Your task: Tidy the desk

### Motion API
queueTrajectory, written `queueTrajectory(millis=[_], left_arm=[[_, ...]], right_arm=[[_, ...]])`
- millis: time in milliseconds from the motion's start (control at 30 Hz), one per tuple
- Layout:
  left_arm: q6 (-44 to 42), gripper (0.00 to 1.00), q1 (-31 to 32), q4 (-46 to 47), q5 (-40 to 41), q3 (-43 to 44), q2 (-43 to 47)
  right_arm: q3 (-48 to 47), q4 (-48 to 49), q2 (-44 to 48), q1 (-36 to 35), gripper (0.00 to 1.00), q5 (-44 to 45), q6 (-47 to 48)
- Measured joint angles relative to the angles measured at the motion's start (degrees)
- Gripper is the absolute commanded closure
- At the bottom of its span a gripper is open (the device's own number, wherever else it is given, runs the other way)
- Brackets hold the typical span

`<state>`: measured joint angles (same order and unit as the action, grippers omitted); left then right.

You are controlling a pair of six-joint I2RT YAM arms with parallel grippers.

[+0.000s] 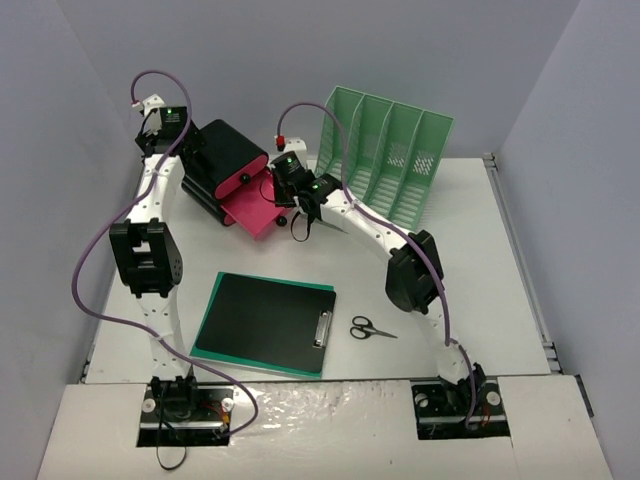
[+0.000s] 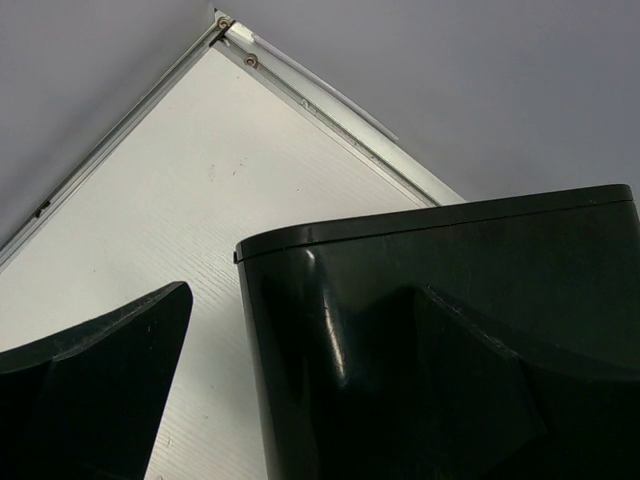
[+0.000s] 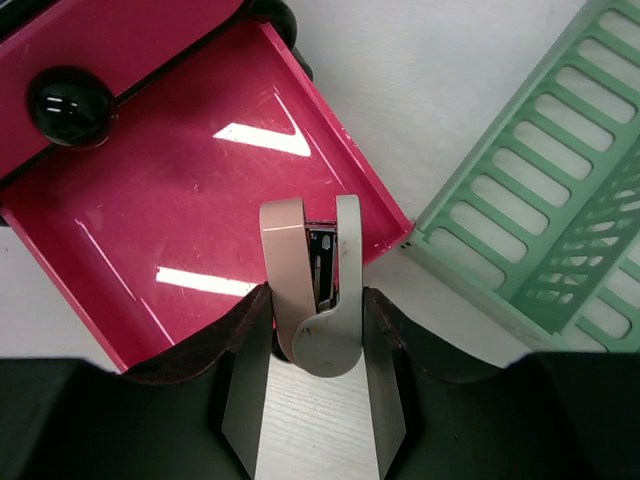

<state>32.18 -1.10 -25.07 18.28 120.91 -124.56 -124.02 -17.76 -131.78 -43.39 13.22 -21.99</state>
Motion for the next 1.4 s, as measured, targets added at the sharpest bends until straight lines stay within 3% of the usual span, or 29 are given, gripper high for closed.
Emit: queueTrajectory(millis=[467,767,1000,1400], left_arm=[[-0.3,0.10,0.0,-0.2,0.2,-0.1,0.2],[-0.3,0.10,0.0,-0.3,0.3,-0.1,0.2],[-0.3,0.10,0.0,-0.3,0.5,-0.1,0.2],[-0.5,0.10,0.0,-0.3,0.9,-0.1,0.2]], right_arm=[[-8.5,2.4,-8.3,0.2,1.00,-9.2,1.2],[-8.6,4.2,-10.0,-0.3,0.90,-14.6,1.4],[-8.6,4.8,-11.4,-0.6,0.74,-16.1,1.6],[-7.7,6.6,-11.6,-1.0,0.26,-17.1,2.7]])
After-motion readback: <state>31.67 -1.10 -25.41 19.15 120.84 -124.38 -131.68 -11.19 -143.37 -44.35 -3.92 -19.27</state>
